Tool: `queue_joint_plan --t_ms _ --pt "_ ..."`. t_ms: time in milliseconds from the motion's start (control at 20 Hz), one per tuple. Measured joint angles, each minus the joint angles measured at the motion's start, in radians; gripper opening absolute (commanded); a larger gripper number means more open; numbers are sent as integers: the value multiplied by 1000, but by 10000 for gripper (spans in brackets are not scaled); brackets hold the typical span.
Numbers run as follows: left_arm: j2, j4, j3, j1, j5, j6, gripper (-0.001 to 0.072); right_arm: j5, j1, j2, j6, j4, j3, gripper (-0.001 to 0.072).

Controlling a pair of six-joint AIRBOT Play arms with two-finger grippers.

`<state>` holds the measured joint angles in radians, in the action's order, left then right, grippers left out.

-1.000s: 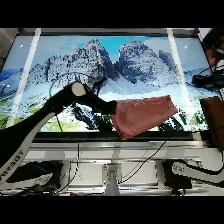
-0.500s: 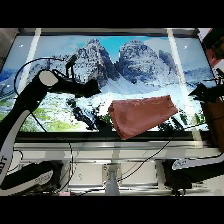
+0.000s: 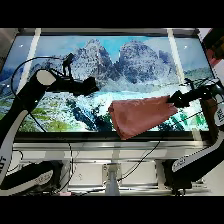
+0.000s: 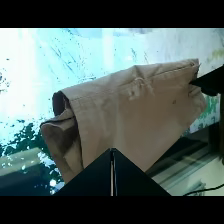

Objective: Fold the clothes and pants, and hang the long-sleeved shirts on hangers.

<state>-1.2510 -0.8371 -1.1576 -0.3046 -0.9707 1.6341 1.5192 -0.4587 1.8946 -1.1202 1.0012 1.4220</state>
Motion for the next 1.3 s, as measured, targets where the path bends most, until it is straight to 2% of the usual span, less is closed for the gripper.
queue_joint_plan --t_ms 100,150,200,250,300,350,600,850,950,1100,1300 --pt "0 0 0 0 1 0 17 1 41 12 7 1 0 523" --pt "0 0 0 0 2 -2 18 2 61 17 9 -3 -1 485" --pt "0 0 0 0 2 -3 17 -2 80 19 11 1 -1 353" --pt "0 0 0 0 2 -3 17 -10 101 23 13 8 -2 171" --pt "0 0 0 0 2 -8 17 -21 123 24 14 16 -2 77" --pt "0 0 0 1 2 -19 17 -23 145 26 18 14 -3 35" --pt "4 0 0 9 2 -150 17 -45 223 4 65 11 24 17" --pt "65 0 0 79 1 -314 17 -100 209 -127 78 -37 137 17" --pt "111 0 0 129 1 -377 17 -143 167 -193 42 -8 188 17" --pt "189 -6 0 216 2 -425 17 -224 68 -290 -54 74 249 17" --pt "291 -145 -1 290 1 -457 17 -293 -134 -380 -220 188 290 17"
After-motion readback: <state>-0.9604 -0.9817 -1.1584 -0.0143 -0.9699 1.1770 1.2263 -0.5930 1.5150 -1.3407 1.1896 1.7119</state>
